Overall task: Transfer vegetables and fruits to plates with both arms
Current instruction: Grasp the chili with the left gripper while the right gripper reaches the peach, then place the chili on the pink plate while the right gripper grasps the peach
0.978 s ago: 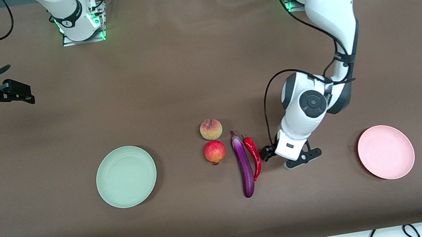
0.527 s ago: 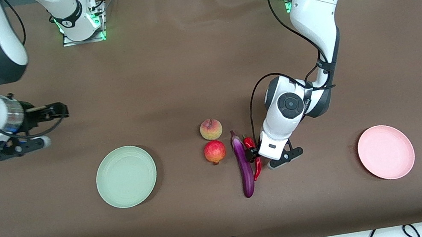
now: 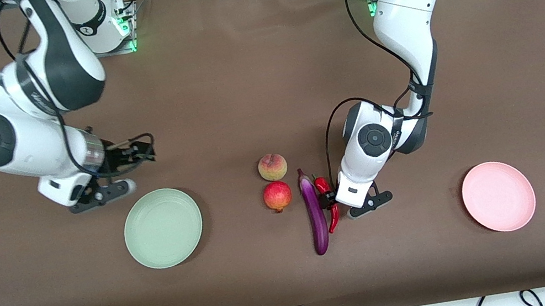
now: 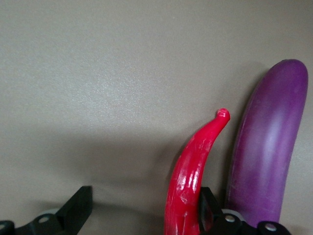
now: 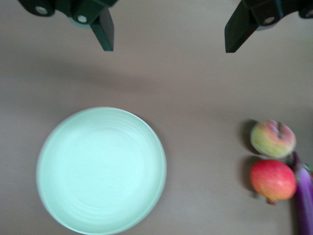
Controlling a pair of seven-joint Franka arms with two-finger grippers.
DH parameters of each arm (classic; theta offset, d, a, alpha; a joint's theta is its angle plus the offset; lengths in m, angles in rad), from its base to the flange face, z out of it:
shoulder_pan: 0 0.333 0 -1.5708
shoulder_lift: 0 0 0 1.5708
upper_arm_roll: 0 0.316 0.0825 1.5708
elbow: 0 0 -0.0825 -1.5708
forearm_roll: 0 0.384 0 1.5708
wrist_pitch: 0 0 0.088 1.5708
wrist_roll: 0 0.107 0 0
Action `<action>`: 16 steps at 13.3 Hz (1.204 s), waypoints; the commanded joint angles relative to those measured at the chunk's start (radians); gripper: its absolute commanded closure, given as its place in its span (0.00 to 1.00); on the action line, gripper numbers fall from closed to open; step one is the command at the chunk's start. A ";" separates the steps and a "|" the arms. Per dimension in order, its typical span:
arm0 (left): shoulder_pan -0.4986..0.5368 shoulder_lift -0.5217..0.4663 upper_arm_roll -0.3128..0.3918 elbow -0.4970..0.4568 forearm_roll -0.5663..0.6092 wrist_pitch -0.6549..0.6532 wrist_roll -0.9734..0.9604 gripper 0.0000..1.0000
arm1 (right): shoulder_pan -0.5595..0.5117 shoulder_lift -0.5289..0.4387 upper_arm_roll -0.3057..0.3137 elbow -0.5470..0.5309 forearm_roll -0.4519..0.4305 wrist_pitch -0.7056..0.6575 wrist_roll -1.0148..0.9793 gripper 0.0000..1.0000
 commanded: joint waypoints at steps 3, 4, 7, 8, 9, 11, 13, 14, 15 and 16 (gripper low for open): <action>-0.029 0.022 0.017 0.029 0.012 0.002 -0.036 1.00 | 0.134 0.160 0.042 0.120 0.021 0.136 0.302 0.00; -0.029 0.019 0.015 0.031 0.010 0.000 -0.043 1.00 | 0.178 0.194 0.042 0.120 0.018 0.185 0.370 0.00; -0.004 -0.018 0.038 0.035 0.013 -0.035 -0.014 1.00 | 0.252 0.283 0.041 0.119 -0.004 0.318 0.424 0.00; 0.014 -0.032 0.046 0.040 0.015 -0.075 0.024 1.00 | 0.281 0.318 0.039 0.122 -0.008 0.364 0.433 0.00; 0.041 -0.044 0.044 0.045 0.010 -0.114 0.080 1.00 | 0.312 0.346 0.039 0.122 -0.008 0.436 0.435 0.00; 0.118 -0.052 0.041 0.093 0.009 -0.187 0.218 1.00 | 0.325 0.375 0.038 0.122 -0.008 0.489 0.438 0.00; 0.184 -0.069 0.047 0.100 0.015 -0.265 0.393 1.00 | 0.328 0.403 0.038 0.151 -0.007 0.545 0.502 0.00; 0.234 -0.081 0.050 0.100 0.016 -0.282 0.505 1.00 | 0.337 0.417 0.038 0.155 -0.010 0.576 0.513 0.00; 0.291 -0.081 0.049 0.098 0.016 -0.288 0.626 1.00 | 0.349 0.431 0.036 0.154 -0.020 0.601 0.513 0.00; 0.340 -0.081 0.047 0.097 0.013 -0.287 0.735 1.00 | 0.355 0.434 0.038 0.152 -0.054 0.609 0.516 0.00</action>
